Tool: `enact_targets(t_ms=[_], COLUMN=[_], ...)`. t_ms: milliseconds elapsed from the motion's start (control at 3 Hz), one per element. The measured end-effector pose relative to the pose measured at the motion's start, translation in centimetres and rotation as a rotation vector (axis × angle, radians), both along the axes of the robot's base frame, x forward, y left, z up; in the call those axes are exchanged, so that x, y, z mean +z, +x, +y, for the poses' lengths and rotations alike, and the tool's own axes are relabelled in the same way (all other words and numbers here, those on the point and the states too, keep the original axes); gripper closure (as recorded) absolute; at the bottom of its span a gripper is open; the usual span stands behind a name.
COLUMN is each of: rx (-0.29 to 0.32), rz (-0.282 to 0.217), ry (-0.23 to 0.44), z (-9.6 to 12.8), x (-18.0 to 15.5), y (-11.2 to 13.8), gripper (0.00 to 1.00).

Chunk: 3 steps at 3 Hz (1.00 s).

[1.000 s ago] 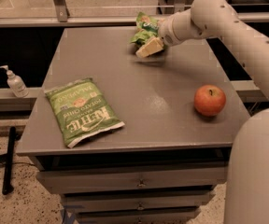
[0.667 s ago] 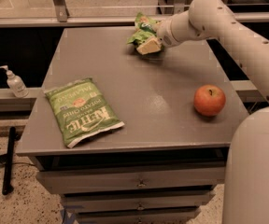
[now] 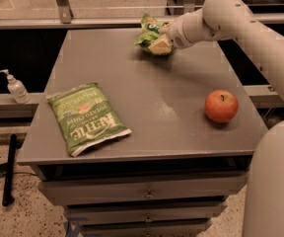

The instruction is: Pick green rice chip bag

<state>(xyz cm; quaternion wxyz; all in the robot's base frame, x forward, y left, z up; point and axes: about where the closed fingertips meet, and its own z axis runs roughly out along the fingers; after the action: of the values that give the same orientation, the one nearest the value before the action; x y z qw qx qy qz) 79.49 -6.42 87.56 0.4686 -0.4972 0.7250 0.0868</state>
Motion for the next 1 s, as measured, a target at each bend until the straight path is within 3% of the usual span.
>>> enact_targets(t_ms=[333,1000], rx=[0.02,0.103], rz=[-0.015,-0.068], ry=[0.0,0.103], z=[-0.3,-2.0], x=[1.3,6.4], y=[-1.0,-4.0], gripper=[1.0,1.0])
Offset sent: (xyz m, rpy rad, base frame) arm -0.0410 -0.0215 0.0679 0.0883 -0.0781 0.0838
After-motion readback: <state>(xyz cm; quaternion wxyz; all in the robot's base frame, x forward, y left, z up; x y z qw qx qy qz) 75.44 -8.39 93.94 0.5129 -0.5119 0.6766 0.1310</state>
